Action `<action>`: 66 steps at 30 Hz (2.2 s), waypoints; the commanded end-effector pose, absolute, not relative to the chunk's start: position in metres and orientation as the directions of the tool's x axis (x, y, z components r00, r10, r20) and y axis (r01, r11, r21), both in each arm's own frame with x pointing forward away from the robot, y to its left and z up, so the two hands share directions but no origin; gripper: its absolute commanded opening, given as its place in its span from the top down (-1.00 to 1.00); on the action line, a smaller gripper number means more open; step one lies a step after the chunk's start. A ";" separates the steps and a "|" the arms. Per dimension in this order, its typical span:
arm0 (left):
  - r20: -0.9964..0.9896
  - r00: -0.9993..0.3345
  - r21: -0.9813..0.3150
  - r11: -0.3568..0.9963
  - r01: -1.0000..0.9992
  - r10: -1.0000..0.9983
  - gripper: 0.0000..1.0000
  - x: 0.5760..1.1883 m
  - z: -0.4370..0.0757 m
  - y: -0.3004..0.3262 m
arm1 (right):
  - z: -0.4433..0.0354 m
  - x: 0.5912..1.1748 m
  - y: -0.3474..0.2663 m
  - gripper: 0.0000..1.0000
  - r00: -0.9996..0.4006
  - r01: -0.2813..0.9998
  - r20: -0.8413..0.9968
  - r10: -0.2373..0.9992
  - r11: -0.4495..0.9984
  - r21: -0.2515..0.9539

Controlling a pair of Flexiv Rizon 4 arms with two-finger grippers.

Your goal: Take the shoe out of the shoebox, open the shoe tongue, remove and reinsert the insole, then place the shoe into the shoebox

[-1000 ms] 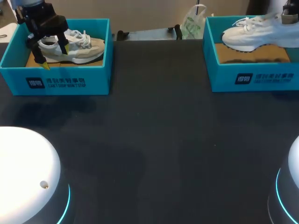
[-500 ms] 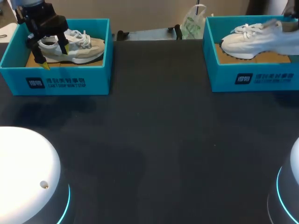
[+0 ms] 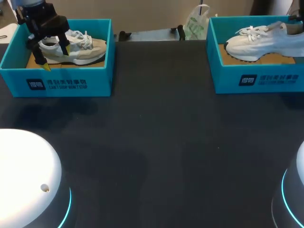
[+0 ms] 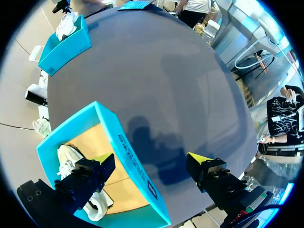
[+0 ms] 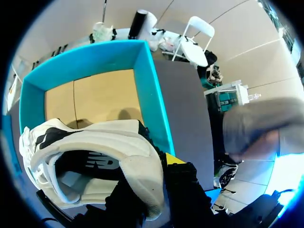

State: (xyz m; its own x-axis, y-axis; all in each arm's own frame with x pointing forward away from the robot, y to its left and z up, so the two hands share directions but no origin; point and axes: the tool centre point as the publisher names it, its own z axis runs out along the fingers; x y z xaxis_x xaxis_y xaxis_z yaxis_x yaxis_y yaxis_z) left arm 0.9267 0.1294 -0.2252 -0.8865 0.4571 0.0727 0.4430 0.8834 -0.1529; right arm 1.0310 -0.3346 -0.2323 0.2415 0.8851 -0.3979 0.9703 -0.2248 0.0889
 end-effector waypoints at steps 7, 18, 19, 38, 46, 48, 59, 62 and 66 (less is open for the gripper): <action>0.073 -0.886 -0.152 0.883 0.444 0.458 -1.00 0.927 -0.225 0.130 | -0.255 1.039 -0.336 1.00 0.240 0.969 -0.397 0.886 -0.243 0.042; 0.073 -0.886 -0.152 0.883 0.444 0.458 -1.00 0.927 -0.225 0.130 | -0.268 1.026 -0.343 1.00 0.256 0.963 -0.397 0.881 -0.270 0.020; 0.073 -0.886 -0.152 0.883 0.444 0.458 -1.00 0.927 -0.225 0.130 | -0.268 1.025 -0.342 1.00 0.256 0.962 -0.397 0.881 -0.271 0.021; 0.073 -0.886 -0.152 0.883 0.444 0.458 -1.00 0.927 -0.225 0.130 | -0.299 1.016 -0.340 1.00 0.241 0.967 -0.361 0.901 -0.256 0.006; 0.073 -0.886 -0.152 0.883 0.444 0.458 -1.00 0.927 -0.225 0.130 | -0.317 1.007 -0.342 1.00 0.226 0.969 -0.342 0.912 -0.246 -0.014; 0.073 -0.886 -0.152 0.883 0.444 0.458 -1.00 0.927 -0.225 0.130 | -0.321 1.006 -0.341 1.00 0.225 0.970 -0.338 0.914 -0.245 -0.015; 0.073 -0.886 -0.152 0.883 0.444 0.458 -1.00 0.927 -0.225 0.130 | -0.345 1.000 -0.341 1.00 0.219 0.971 -0.336 0.916 -0.239 -0.019; 0.073 -0.886 -0.152 0.883 0.444 0.458 -1.00 0.927 -0.225 0.130 | -0.349 1.001 -0.340 1.00 0.219 0.970 -0.336 0.916 -0.241 -0.024; 0.073 -0.886 -0.152 0.883 0.444 0.458 -1.00 0.927 -0.225 0.130 | -0.352 1.001 -0.336 1.00 0.217 0.970 -0.338 0.916 -0.240 -0.027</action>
State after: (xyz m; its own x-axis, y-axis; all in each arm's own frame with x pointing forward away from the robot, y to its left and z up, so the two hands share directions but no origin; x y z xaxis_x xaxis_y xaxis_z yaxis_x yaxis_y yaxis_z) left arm 0.9267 0.1294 -0.2252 -0.8864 0.4571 0.0727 0.4430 0.8834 -0.1528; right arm 1.0056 -0.3387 -0.3440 0.2193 0.9158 -0.3364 0.9704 -0.2404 -0.0218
